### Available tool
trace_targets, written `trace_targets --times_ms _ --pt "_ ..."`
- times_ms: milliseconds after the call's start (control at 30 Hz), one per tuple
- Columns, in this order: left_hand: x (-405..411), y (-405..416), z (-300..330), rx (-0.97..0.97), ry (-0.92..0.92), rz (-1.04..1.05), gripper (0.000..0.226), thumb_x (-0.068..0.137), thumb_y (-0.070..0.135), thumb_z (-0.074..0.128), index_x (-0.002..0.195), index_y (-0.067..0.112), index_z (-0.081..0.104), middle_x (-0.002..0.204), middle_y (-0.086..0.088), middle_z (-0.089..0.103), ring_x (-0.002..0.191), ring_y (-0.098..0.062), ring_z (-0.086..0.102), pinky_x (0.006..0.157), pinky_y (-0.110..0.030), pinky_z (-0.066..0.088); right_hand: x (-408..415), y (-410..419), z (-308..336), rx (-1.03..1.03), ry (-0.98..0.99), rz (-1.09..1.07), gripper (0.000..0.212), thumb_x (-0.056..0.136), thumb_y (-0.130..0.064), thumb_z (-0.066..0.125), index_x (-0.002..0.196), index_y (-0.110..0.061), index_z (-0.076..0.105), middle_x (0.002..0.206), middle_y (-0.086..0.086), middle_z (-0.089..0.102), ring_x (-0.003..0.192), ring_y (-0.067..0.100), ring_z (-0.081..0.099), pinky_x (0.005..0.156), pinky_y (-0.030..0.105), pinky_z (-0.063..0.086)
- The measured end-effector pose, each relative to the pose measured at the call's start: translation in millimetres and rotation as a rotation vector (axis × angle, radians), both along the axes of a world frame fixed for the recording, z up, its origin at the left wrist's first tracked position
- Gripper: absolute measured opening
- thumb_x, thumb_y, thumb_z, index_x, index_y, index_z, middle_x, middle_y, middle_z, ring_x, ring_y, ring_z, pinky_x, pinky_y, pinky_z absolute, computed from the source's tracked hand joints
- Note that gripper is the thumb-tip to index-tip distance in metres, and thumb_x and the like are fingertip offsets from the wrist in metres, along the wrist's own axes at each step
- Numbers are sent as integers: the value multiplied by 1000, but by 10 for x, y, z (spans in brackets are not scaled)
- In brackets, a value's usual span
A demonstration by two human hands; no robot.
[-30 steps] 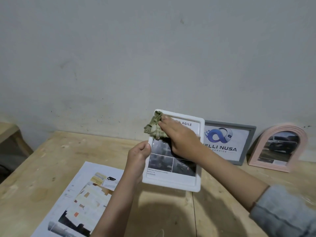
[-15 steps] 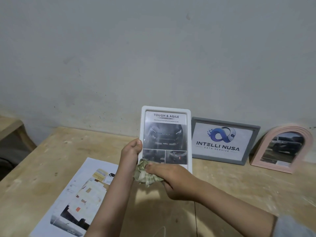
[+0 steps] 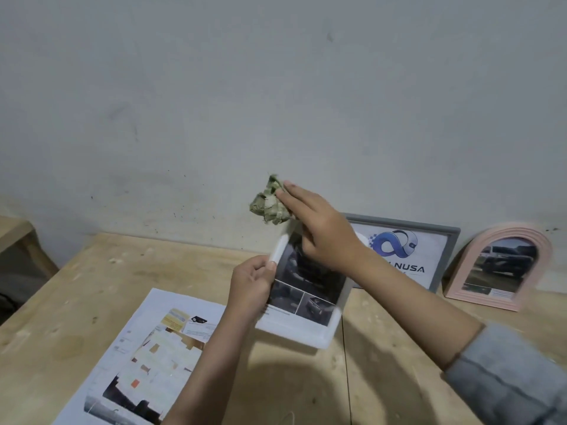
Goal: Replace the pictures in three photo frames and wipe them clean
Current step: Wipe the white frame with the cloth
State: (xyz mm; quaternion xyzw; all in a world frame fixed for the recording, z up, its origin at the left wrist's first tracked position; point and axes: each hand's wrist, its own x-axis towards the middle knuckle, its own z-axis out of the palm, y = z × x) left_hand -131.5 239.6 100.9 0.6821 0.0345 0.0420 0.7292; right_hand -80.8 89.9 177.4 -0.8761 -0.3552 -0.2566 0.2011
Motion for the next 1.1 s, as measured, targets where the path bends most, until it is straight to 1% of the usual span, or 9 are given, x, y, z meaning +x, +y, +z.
trace_targets --times_ms 100,200,333,500,633,733,800,933,1100 --pt "-42 -86 -5 22 -48 5 27 94 3 51 74 11 67 63 -1 66 61 -13 61 62 -26 48 162 39 -143 -165 -75 -51 56 76 6 41 130 -3 54 138 20 49 127 37 47 99 55 41" --pt "-31 -5 -122 21 -48 27 23 94 7 53 78 7 69 72 -20 66 70 -24 58 70 -37 46 241 -32 -234 -135 -87 -39 50 84 -4 40 133 -5 52 140 17 47 127 34 47 100 51 40" --pt "-35 120 -186 -32 -43 85 22 95 4 51 85 4 71 81 -13 73 81 -25 68 80 -41 52 347 -193 -313 4 -37 -119 65 73 6 51 136 -6 48 139 16 48 118 37 53 78 47 56" --pt "15 271 -205 -93 -56 151 22 94 0 49 82 0 67 67 3 69 67 -8 64 65 -21 50 375 -454 -413 -65 -42 -170 56 81 -2 55 137 -7 47 139 18 48 115 39 54 74 47 57" --pt "21 225 -173 -169 -47 178 42 95 -3 45 54 5 51 47 14 51 48 2 46 55 -14 38 348 -590 -475 -45 -77 -220 59 81 6 54 138 -7 45 143 20 43 116 40 53 68 43 57" --pt "37 198 -155 -214 -34 230 44 95 -3 44 52 3 46 41 15 39 44 2 36 55 -15 33 325 -634 -563 -63 -123 -217 70 72 18 58 137 -3 44 146 22 36 125 39 46 76 43 56" --pt "48 186 -131 -219 -24 240 59 96 -1 45 39 15 49 42 15 33 45 0 31 57 -19 29 296 -645 -652 -79 -134 -205 73 70 23 55 137 -3 45 147 22 36 129 37 43 84 47 54" --pt "91 175 -110 -276 8 311 61 94 -2 46 37 21 50 45 17 36 47 0 33 54 -14 31 147 -604 -824 -76 -67 -179 79 66 24 53 139 -5 42 148 20 35 126 37 45 79 46 55" --pt "144 248 -133 -344 59 441 43 90 2 51 53 22 45 63 6 33 67 -15 31 72 -31 28 -188 -503 -981 -66 -68 -142 48 95 -4 20 134 0 48 144 22 40 126 36 48 92 39 51"
